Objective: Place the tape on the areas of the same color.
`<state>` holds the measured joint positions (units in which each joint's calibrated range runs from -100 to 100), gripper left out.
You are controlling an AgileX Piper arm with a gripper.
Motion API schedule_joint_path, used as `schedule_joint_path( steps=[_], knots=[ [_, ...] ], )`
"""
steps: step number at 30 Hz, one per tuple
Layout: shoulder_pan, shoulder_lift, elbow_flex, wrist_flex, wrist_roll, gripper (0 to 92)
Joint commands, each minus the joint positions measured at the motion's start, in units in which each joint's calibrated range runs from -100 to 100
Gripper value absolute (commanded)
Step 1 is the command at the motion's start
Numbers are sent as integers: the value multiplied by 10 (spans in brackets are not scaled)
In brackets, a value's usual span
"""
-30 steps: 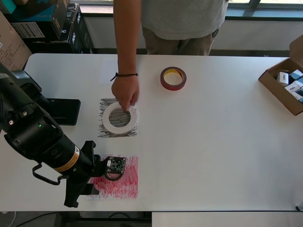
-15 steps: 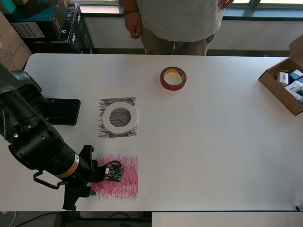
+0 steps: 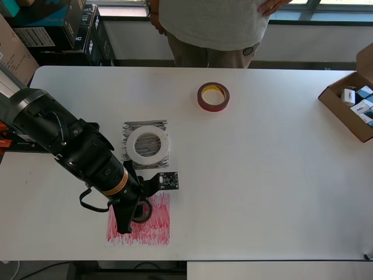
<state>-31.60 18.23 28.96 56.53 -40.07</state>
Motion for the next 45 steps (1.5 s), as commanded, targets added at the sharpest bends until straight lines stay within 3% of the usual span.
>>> schedule_joint_path(
  steps=[1,9,24,32,45],
  knots=[
    [0,-11,4,-1,3,484],
    [24,-76,3,5,5,483],
    [131,-167,5,11,113,483],
    [169,-186,7,86,141,483],
    [202,-179,91,81,141,482]
  ],
)
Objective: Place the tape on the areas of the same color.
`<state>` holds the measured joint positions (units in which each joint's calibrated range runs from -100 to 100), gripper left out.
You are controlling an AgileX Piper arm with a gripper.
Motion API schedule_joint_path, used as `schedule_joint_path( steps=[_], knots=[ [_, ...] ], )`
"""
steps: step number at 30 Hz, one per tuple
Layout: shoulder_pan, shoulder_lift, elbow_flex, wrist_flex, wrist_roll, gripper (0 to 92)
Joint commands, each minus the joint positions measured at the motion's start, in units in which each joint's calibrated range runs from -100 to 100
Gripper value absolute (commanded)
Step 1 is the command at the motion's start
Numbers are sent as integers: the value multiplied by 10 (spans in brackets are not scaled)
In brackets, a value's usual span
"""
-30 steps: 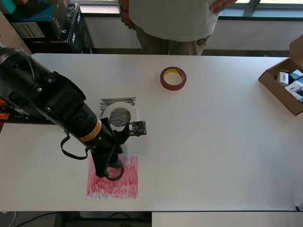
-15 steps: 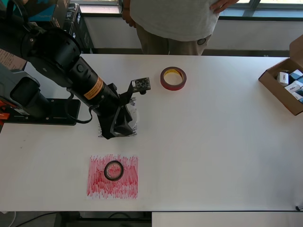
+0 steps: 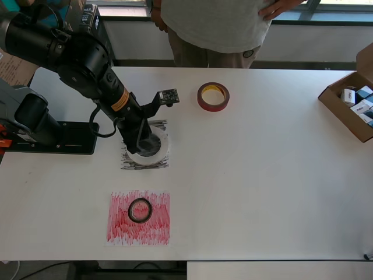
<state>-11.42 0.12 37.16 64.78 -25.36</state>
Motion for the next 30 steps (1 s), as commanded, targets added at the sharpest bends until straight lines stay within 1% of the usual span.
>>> schedule_joint_path(
  steps=[1,7,17,30],
  knots=[
    [1,2,9,-2,-6,482],
    [11,3,10,-2,-7,484],
    [-4,38,14,-3,-8,483],
    [-4,94,15,4,-6,484]
  ],
)
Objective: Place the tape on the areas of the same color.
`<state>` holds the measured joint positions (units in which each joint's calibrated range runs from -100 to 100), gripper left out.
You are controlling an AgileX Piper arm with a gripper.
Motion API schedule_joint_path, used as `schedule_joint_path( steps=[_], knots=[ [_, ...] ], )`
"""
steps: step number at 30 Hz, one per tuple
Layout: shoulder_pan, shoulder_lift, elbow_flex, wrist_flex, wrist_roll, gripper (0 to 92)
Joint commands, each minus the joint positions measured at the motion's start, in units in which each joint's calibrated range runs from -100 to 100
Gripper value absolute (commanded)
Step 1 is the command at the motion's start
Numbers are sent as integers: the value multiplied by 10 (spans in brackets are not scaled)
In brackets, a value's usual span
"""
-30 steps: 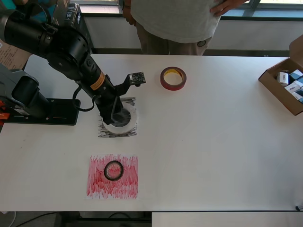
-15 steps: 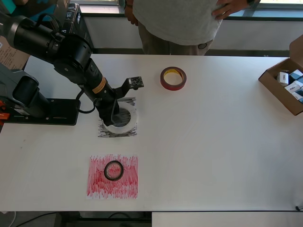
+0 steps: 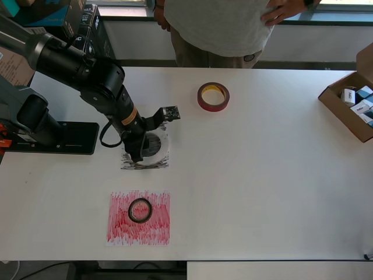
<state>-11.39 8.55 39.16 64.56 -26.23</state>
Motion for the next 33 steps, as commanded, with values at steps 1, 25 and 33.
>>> schedule_joint_path(
  steps=[1,25,33],
  knots=[
    [-4,15,-5,7,3,484],
    [-18,84,-8,-66,-12,486],
    [-17,103,5,-151,-43,484]
  ],
)
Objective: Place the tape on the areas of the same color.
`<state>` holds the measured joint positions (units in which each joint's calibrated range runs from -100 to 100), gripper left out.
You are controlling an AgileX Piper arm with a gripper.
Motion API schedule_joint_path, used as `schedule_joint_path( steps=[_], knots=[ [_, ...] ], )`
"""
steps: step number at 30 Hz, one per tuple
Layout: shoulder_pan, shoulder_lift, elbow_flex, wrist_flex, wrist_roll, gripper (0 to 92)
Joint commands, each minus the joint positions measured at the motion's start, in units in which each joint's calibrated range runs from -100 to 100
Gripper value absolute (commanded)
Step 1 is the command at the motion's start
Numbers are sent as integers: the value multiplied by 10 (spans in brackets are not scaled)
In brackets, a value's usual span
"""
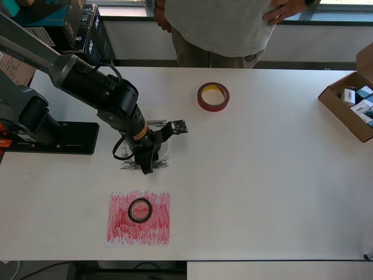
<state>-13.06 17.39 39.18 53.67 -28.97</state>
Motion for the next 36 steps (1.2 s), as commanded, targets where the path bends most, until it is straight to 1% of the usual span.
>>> schedule_joint_path(
  steps=[1,5,17,25,36],
  knots=[
    [-1,22,8,-50,-20,484],
    [-2,40,8,-71,-22,484],
    [10,34,29,-75,-23,482],
    [11,-31,88,-75,-22,482],
    [5,-31,95,-75,-22,482]
  ],
)
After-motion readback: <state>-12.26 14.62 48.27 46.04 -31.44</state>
